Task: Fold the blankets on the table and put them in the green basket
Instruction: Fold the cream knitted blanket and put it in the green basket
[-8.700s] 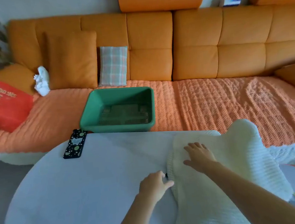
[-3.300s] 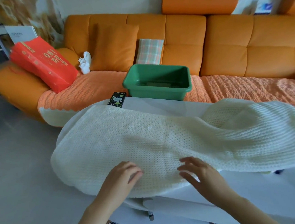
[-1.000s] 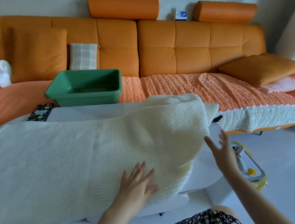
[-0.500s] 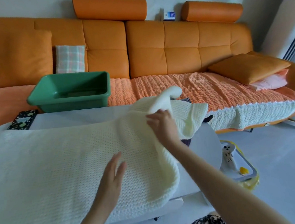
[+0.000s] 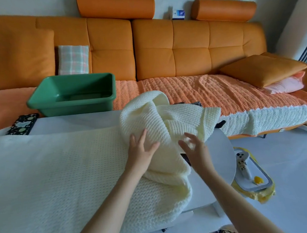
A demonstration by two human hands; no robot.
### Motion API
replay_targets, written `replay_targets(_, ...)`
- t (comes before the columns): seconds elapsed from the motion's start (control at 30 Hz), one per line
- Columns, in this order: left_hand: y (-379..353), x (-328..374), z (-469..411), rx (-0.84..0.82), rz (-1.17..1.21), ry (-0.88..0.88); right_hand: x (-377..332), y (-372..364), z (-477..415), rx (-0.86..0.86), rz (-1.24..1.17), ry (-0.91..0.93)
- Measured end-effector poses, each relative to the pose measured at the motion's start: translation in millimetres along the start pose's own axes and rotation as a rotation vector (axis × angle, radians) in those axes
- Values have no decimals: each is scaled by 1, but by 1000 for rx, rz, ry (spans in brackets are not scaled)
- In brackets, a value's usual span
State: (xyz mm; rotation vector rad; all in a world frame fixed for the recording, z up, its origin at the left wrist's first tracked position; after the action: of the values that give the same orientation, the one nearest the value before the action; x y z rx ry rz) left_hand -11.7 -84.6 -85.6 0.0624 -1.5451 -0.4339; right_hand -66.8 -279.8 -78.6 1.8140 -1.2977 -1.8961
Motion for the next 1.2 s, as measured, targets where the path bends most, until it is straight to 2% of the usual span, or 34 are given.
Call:
replay_targets(0.1,-1,-7,-3,165,-136,-35,6,-23,-7,-72,-63,-67)
replay_targets(0.2,9,-11,-4,298,-206,-61,8,-36,-11,-31,-99,-149)
replay_targets(0.4,33,-1,8,334,-11,-150,5,-27,-22,126,-120,-222)
replay_targets(0.5,62,5,24,386,54,-191,-9,-11,-29,244,42,-104)
replay_targets(0.63,85,-3,38,417,77,-165,-26,-13,-37,206,192,98)
replay_targets(0.8,112,-18,45,505,100,-151,23,51,-44,359,48,-30)
replay_targets(0.93,116,-30,49,503,106,-123,59,86,-41,322,194,-102)
replay_targets(1.0,115,-34,50,499,95,-124,45,76,-34,236,221,1)
replay_targets(1.13,114,-37,52,497,111,-117,-34,22,-11,83,254,460)
replay_targets(1.2,114,-37,53,491,133,-105,-53,-16,-10,-7,396,538)
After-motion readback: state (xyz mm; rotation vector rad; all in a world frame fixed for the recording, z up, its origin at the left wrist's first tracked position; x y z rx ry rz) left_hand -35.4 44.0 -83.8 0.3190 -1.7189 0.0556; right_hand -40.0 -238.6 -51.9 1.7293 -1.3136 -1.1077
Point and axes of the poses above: each hand's wrist, its own z-axis away from the middle knuckle, its own y-axis out of the back of the hand, x = y × z, the point moved 9 cm from there along -z, towards the middle knuckle, and after that the axes turned 11 degrees about z, right-handed, at the moved point
